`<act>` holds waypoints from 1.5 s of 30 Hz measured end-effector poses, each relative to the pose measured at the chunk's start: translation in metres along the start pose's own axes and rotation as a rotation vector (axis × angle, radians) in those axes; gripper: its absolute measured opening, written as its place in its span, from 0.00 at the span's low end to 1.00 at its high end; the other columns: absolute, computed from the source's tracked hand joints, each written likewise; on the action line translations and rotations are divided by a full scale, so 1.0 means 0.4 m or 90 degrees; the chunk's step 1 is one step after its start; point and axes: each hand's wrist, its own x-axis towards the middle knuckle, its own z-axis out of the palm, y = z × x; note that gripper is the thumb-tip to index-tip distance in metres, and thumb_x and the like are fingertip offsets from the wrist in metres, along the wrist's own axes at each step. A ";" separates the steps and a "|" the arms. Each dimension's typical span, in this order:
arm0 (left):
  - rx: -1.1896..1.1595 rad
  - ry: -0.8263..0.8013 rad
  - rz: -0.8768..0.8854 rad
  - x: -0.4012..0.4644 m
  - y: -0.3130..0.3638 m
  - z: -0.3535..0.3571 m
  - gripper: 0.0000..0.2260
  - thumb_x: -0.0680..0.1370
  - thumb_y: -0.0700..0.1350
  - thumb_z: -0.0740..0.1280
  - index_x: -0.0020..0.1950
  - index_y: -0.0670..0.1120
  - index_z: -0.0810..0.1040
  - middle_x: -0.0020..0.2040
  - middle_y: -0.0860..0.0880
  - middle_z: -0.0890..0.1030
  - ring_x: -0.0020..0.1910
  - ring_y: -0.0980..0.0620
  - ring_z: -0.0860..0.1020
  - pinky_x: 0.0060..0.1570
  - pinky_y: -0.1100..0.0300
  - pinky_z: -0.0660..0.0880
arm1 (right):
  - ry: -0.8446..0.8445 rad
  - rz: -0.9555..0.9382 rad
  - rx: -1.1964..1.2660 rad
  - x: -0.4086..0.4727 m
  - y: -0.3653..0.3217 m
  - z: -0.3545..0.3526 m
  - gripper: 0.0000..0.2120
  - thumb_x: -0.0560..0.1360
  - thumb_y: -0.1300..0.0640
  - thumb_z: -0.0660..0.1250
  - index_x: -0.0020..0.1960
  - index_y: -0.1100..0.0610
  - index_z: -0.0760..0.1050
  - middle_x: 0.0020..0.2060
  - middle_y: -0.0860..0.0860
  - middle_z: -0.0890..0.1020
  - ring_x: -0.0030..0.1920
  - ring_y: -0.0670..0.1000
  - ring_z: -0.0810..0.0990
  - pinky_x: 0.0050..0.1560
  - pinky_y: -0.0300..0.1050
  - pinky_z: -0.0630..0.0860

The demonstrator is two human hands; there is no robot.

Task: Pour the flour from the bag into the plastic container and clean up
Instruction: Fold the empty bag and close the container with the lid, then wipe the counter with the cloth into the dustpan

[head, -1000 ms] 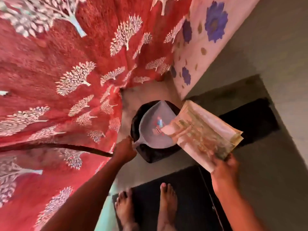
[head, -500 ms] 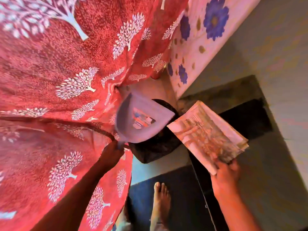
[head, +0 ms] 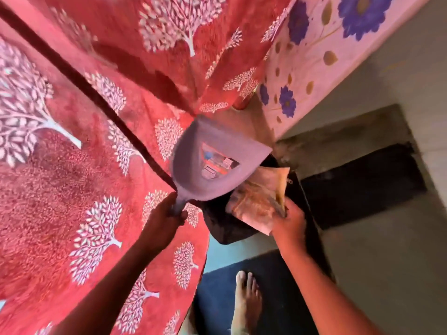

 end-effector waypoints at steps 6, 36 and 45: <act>0.040 -0.003 0.010 0.051 -0.056 0.029 0.11 0.71 0.40 0.66 0.49 0.53 0.77 0.33 0.52 0.76 0.33 0.47 0.73 0.34 0.52 0.70 | -0.109 0.043 -0.018 0.101 -0.028 0.145 0.17 0.67 0.60 0.72 0.56 0.58 0.81 0.49 0.56 0.85 0.50 0.50 0.81 0.46 0.42 0.72; 0.121 -0.074 0.166 -0.686 0.691 -0.032 0.09 0.78 0.50 0.69 0.39 0.52 0.74 0.30 0.57 0.79 0.25 0.61 0.73 0.26 0.66 0.68 | 0.101 0.133 0.398 -0.695 -0.438 -0.656 0.13 0.77 0.70 0.65 0.50 0.53 0.80 0.40 0.53 0.87 0.39 0.51 0.86 0.34 0.40 0.80; 0.241 -0.113 0.162 -0.876 0.879 -0.133 0.06 0.74 0.44 0.71 0.40 0.46 0.76 0.29 0.48 0.82 0.25 0.49 0.76 0.33 0.46 0.76 | 0.172 0.067 0.425 -1.007 -0.597 -0.930 0.10 0.77 0.64 0.67 0.46 0.51 0.82 0.39 0.53 0.87 0.36 0.50 0.85 0.37 0.43 0.79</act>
